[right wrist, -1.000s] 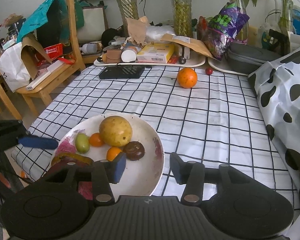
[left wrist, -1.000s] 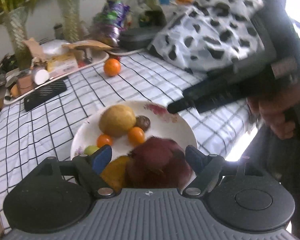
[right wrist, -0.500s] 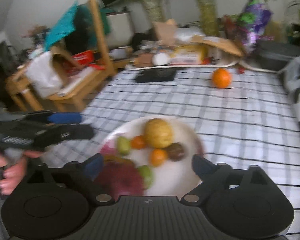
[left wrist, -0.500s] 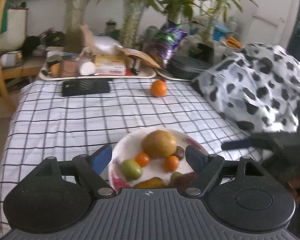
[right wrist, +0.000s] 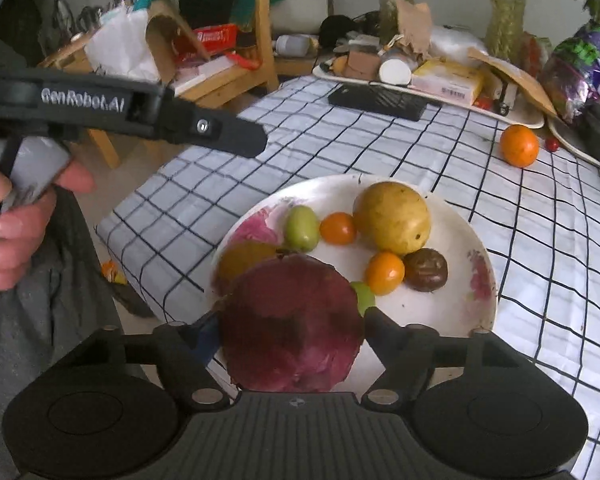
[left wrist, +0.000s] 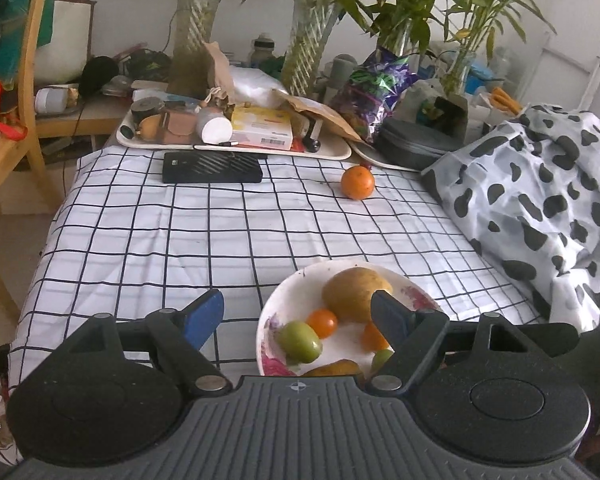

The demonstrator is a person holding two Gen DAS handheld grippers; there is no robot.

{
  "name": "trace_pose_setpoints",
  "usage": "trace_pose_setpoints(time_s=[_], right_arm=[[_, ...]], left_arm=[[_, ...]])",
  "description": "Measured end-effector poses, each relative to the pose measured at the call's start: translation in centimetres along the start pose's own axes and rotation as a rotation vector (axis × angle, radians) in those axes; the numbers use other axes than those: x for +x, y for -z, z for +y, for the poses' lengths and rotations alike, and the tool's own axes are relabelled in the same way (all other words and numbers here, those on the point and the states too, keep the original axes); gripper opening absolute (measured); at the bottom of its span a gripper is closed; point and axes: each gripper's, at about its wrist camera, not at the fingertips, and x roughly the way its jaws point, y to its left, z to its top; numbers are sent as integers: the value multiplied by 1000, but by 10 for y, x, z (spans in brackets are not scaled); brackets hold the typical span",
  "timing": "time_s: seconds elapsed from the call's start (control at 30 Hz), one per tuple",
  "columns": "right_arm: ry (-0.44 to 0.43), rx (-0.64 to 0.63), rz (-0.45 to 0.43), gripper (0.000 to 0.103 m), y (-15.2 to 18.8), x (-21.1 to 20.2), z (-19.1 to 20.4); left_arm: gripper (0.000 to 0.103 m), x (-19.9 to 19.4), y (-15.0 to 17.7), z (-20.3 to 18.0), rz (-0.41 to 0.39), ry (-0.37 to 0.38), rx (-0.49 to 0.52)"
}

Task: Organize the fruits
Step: 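Release the dragon fruit from the left tool while the right tool grasps it and lowers it onto the plate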

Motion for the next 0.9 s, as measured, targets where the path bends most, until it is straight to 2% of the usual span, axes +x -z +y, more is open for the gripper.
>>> trace_pose_setpoints(time_s=[0.07, 0.17, 0.23, 0.3, 0.43, 0.6, 0.77, 0.8, 0.9], right_arm=[[-19, 47, -48, 72, -3, -9, -9], [-52, 156, -176, 73, -8, -34, -28], [-15, 202, -240, 73, -9, -47, -40], [20, 240, -261, 73, -9, -53, -50], [83, 245, -221, 73, -7, -47, -55], [143, 188, -123, 73, -6, -26, -46], [223, 170, -3, 78, -2, -4, -46], [219, 171, -9, 79, -2, -5, -46], [224, 181, -153, 103, -3, -28, -45]], left_arm=[[80, -1, 0, 1, -7, -3, -7], [80, -3, -1, 1, -16, -1, -16], [80, -2, -1, 0, -14, -3, -9], [80, -1, -1, -1, -10, -11, 5], [80, 0, 0, -5, -11, -12, 21], [80, 2, 1, -10, -1, -11, 50], [80, 2, 4, -14, 0, -6, 87], [80, 2, 4, -15, 0, -9, 90], [80, 3, 4, -15, 4, -12, 92]])
